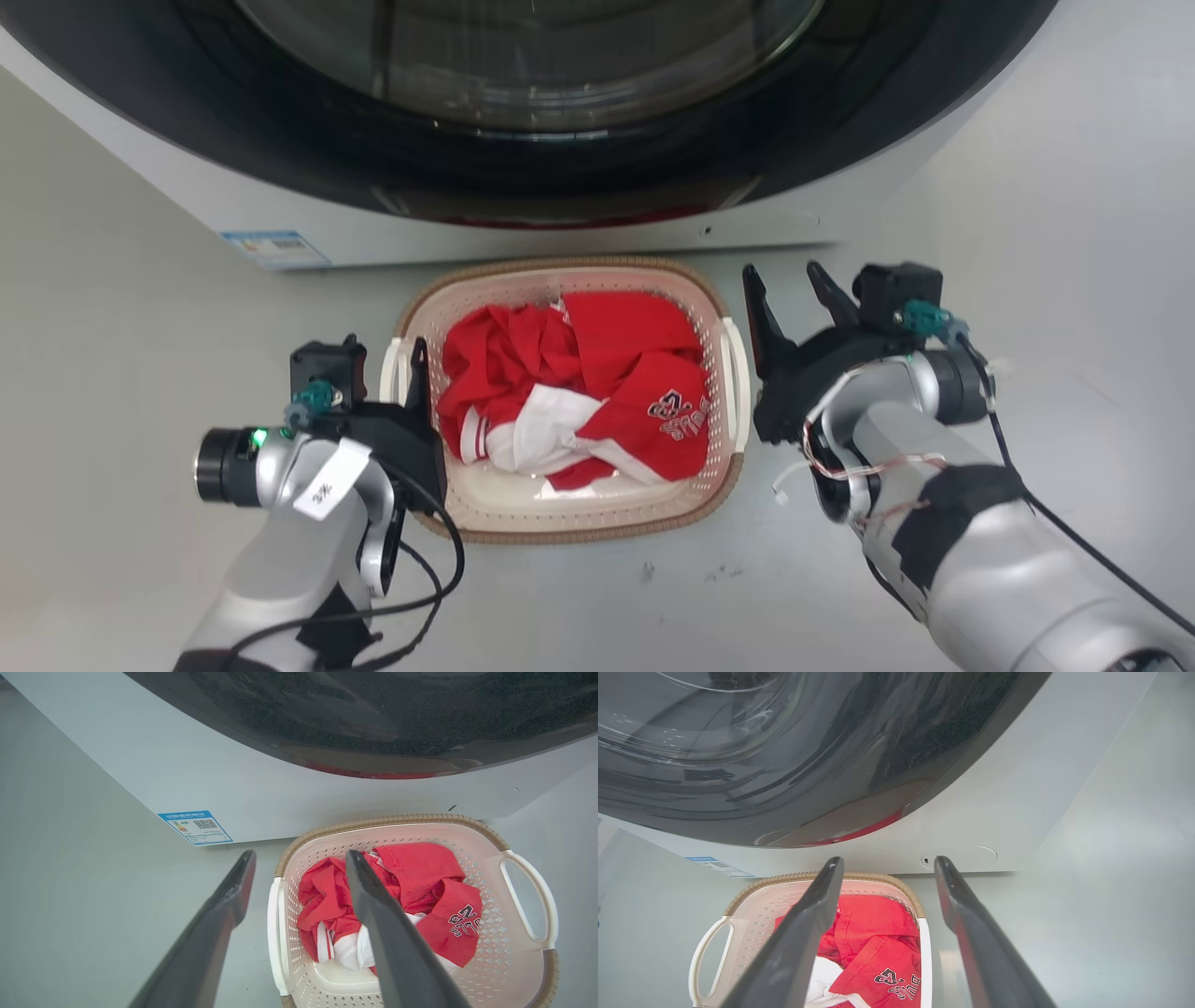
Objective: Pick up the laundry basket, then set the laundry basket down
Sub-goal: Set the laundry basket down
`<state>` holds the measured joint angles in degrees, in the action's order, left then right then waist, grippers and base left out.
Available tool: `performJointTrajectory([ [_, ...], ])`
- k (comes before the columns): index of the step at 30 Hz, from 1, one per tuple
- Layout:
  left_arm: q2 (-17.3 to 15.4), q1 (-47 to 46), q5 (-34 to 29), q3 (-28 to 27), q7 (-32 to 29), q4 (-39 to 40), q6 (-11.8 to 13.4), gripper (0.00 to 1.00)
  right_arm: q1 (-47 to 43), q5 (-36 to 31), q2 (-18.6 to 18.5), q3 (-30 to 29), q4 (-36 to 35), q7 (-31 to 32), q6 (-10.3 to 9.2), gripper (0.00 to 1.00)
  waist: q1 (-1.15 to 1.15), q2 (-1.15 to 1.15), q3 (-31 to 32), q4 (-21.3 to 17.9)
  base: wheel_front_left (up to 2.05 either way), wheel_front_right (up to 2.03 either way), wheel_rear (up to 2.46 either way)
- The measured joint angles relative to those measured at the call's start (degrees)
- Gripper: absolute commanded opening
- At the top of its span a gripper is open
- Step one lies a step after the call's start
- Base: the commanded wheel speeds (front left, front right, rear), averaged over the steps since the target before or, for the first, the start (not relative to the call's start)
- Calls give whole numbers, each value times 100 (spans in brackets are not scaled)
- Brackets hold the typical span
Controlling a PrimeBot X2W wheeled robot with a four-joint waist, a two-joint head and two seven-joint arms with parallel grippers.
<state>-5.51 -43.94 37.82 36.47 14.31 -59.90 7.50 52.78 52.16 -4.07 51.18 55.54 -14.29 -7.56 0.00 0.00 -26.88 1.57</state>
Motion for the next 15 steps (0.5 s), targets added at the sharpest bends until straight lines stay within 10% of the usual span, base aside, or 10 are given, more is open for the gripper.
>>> performJointTrajectory([
  [15, -163, 1857, -977, -1036, 0, 1671, 0, 100, -2022, -1084, -372, -1370, -1422, 1, 0, 100, -1, -1, 1244, 14, 0, 0, 0],
])
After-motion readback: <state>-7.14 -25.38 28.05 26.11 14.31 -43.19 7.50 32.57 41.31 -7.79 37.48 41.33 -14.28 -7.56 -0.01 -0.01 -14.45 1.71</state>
